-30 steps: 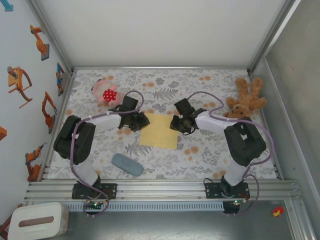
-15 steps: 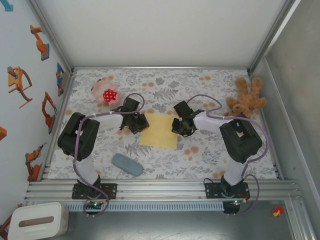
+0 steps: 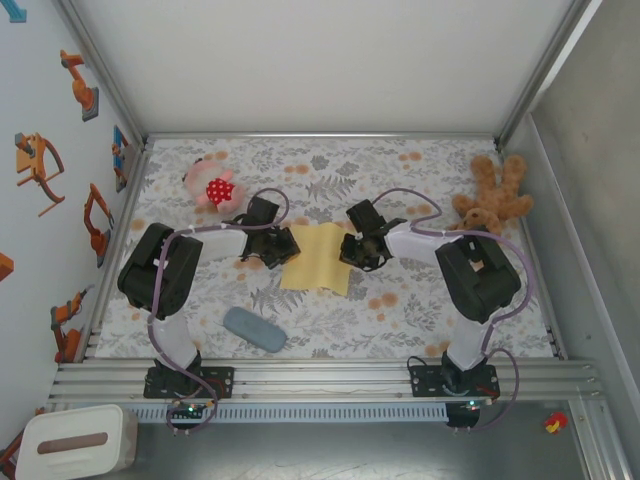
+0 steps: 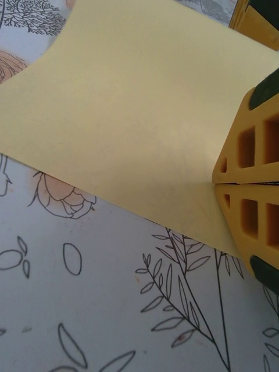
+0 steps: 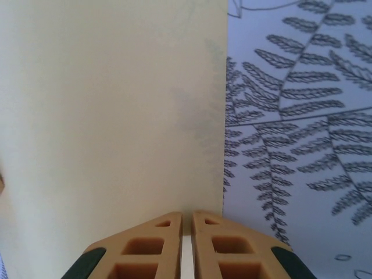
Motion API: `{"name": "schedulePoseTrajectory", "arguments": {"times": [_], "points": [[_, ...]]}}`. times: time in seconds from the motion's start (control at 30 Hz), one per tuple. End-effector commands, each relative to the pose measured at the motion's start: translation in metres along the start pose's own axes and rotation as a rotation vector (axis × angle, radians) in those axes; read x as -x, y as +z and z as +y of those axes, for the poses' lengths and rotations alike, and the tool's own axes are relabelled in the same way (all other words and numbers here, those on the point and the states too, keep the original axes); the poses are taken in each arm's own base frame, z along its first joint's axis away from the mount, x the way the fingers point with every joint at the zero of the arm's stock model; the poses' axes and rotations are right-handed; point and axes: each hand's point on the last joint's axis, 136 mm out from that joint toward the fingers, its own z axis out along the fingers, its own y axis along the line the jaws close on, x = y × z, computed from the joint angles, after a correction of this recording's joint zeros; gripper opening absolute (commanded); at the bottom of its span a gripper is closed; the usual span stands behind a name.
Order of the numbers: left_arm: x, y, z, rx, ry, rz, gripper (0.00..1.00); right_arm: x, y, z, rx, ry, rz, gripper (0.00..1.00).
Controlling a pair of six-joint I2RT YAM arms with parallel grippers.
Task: Fold a paper plane with a square sheet of paper (pick it up from the middle)
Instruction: First fold in half a square sheet of paper at the center of the table.
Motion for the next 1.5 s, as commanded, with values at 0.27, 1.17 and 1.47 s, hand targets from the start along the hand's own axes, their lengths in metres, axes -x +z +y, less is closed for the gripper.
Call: {"name": "schedulePoseTrajectory", "arguments": {"times": [0.27,1.17,1.47], "points": [[-0.009,0.008,-0.005,-0.092,-0.053,0.017,0.16,0.003,0.023,0.013,0.045,0.001,0.05,0.13],[-0.001,-0.004,-0.035,-0.288,0.031,-0.047,0.8,0.011,0.038,0.022,0.121,0.007,0.108,0.11],[-0.006,-0.001,-0.022,-0.191,0.056,-0.022,0.8,0.007,0.036,0.055,0.227,-0.042,0.133,0.11]]}}
